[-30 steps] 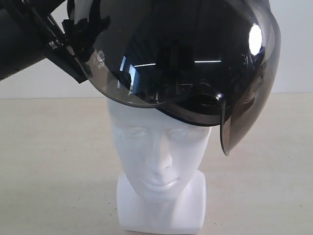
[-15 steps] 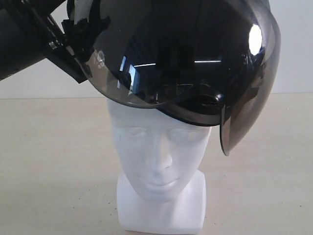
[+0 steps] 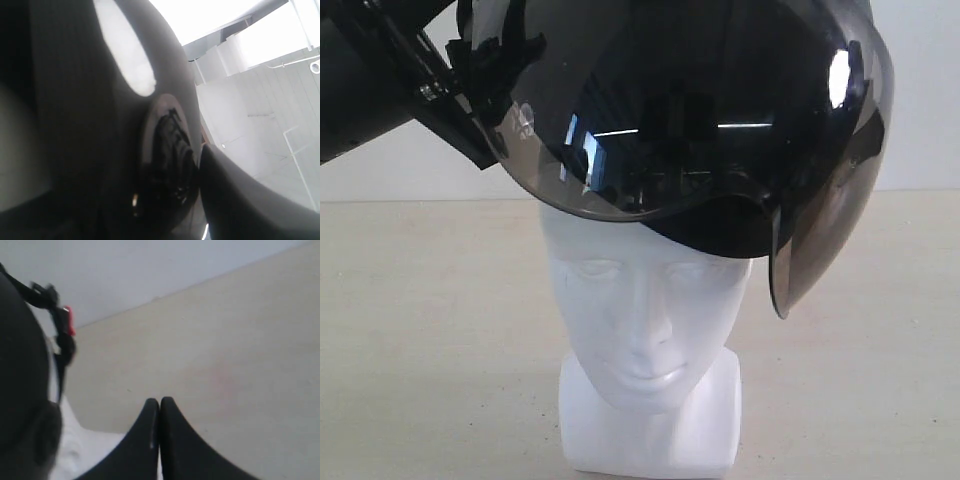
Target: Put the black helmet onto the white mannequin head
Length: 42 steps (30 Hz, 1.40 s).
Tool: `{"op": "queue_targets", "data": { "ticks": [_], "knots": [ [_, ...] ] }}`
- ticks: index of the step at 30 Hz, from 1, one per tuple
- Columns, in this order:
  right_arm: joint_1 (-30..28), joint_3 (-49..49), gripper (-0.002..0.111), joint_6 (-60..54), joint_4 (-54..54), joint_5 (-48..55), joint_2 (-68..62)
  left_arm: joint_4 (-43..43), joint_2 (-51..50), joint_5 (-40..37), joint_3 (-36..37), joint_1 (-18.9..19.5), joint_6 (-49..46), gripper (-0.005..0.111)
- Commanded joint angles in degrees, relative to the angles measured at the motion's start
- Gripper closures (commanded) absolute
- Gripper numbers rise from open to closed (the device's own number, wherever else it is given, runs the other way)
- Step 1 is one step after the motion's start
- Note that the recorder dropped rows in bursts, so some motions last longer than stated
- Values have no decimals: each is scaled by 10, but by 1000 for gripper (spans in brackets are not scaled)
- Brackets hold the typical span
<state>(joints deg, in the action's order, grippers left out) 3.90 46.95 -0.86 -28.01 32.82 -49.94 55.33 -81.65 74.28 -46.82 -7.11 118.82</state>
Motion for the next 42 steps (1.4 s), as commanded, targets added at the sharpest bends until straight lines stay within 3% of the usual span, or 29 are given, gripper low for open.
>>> {"op": "queue_targets", "data": {
  "ticks": [1, 12, 36, 42],
  "knots": [
    [1, 32, 109, -118, -142, -13, -35, 40, -9, -43, 6, 13, -51, 102],
    [1, 32, 109, -206, -280, -3, -45, 66, -10, -43, 6, 13, -62, 102],
    [1, 32, 109, -222, -296, -2, -72, 74, -29, -47, 6, 15, -75, 102],
    [1, 32, 109, -224, -296, 2, -73, 72, -27, -43, 25, 52, -75, 102]
  ]
}}
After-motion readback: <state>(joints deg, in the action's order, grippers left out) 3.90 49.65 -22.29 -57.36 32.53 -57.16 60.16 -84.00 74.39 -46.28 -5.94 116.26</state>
